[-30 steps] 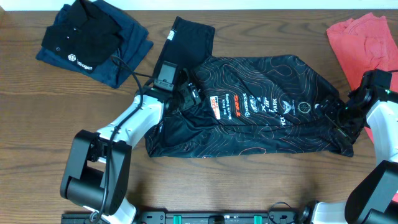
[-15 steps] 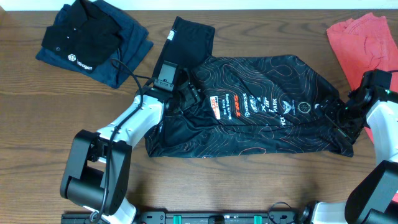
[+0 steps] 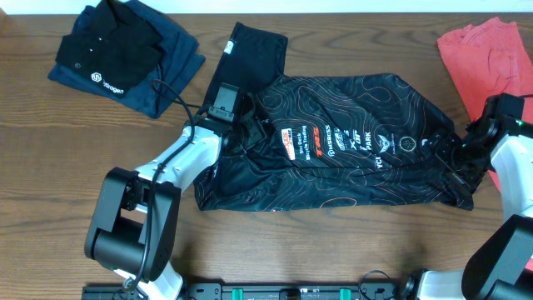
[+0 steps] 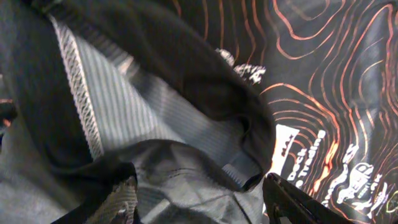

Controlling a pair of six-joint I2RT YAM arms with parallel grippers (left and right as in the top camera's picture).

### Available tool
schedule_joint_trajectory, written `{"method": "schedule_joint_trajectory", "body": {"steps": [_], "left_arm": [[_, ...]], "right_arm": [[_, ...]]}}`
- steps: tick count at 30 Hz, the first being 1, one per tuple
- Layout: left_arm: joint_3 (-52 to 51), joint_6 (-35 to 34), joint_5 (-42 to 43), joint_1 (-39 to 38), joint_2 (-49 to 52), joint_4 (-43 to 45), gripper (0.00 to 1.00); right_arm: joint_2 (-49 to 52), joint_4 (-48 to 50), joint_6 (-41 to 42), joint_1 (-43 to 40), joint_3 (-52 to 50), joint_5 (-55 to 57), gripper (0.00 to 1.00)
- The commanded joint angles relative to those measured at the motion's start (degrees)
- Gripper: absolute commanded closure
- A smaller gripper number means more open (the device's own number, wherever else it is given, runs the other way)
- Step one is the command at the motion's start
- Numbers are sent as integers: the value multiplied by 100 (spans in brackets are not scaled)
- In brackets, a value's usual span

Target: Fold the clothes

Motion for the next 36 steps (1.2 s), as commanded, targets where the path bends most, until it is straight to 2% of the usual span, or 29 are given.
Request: {"method": "schedule_joint_trajectory", "body": {"steps": [1, 5, 13, 20, 30, 36], "left_arm": [[118, -120, 35, 0, 81, -199, 33], [118, -205, 26, 0, 81, -240, 33], [118, -203, -61, 0, 101, 229, 33], [118, -201, -61, 0, 251, 369, 46], [118, -57, -61, 0, 737, 629, 49], [118, 35, -57, 0, 734, 944, 75]], "right_arm": [[37, 2, -74, 70, -11, -20, 6], [37, 26, -74, 68, -11, -20, 6], [37, 24, -74, 70, -11, -20, 6], [37, 20, -74, 70, -11, -20, 6], [37, 17, -74, 70, -11, -2, 6], [37, 17, -74, 70, -11, 22, 6]]}}
